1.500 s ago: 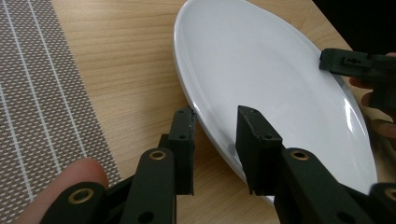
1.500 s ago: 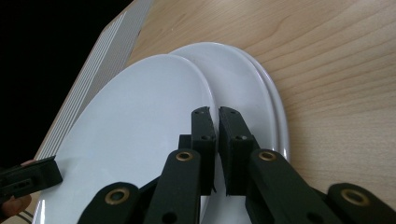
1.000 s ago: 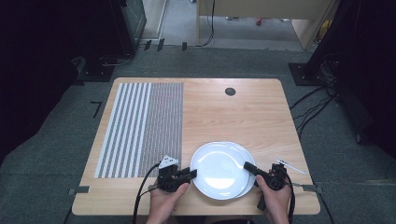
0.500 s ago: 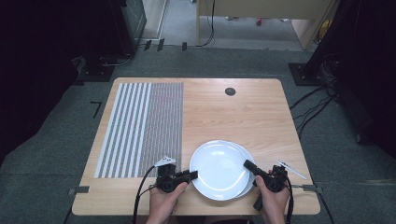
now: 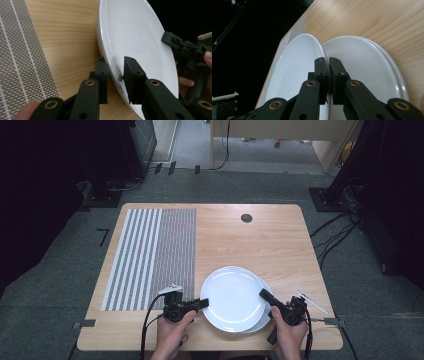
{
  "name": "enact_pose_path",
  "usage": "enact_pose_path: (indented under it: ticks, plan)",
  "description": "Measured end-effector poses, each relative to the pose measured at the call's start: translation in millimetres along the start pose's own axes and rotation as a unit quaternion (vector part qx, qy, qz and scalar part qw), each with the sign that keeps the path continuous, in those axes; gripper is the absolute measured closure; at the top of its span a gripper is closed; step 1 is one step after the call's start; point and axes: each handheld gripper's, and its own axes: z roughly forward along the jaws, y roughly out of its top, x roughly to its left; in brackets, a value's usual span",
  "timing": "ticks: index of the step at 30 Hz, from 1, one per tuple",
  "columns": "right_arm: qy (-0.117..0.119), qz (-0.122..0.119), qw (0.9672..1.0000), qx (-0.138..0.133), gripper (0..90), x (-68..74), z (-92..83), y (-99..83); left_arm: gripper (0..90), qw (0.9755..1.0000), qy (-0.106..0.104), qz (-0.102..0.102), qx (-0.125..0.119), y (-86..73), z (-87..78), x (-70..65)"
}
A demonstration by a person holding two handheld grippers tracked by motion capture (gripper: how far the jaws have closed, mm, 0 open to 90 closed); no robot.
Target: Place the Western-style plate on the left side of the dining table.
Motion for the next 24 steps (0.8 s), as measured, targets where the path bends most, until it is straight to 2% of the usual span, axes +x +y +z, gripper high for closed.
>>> enact_pose_path:
  ticks: [7,9,14,19,22,23,24]
  plan:
    - [0.013,0.003,0.9999,0.000,86.6,14.3,4.1,-0.1,75.9,0.9999,0.002,0.012,-0.009,13.5,-17.4,-0.7]
    - [0.018,-0.003,0.9998,0.003,86.5,24.0,7.7,-1.2,75.9,0.9998,0.006,0.015,-0.015,16.1,-23.9,0.4]
    - [0.023,-0.013,0.9996,0.007,86.6,38.1,15.6,-2.8,76.1,0.9994,0.007,0.006,-0.034,19.1,-40.6,10.1]
    - [0.028,-0.028,0.9991,0.017,87.0,60.2,35.0,-3.4,76.0,0.9988,0.012,-0.009,-0.046,27.5,-57.3,26.1]
    - [0.033,-0.036,0.9987,0.019,87.0,71.8,46.3,-1.8,76.0,0.9984,0.015,-0.010,-0.054,32.4,-63.5,29.7]
    - [0.036,-0.036,0.9985,0.019,87.0,75.8,49.7,-1.1,76.1,0.9978,0.017,-0.011,-0.063,37.0,-70.5,32.4]
    - [0.036,-0.036,0.9985,0.019,87.0,75.8,49.7,-1.1,76.1,0.9978,0.017,-0.011,-0.063,37.0,-70.5,32.4]
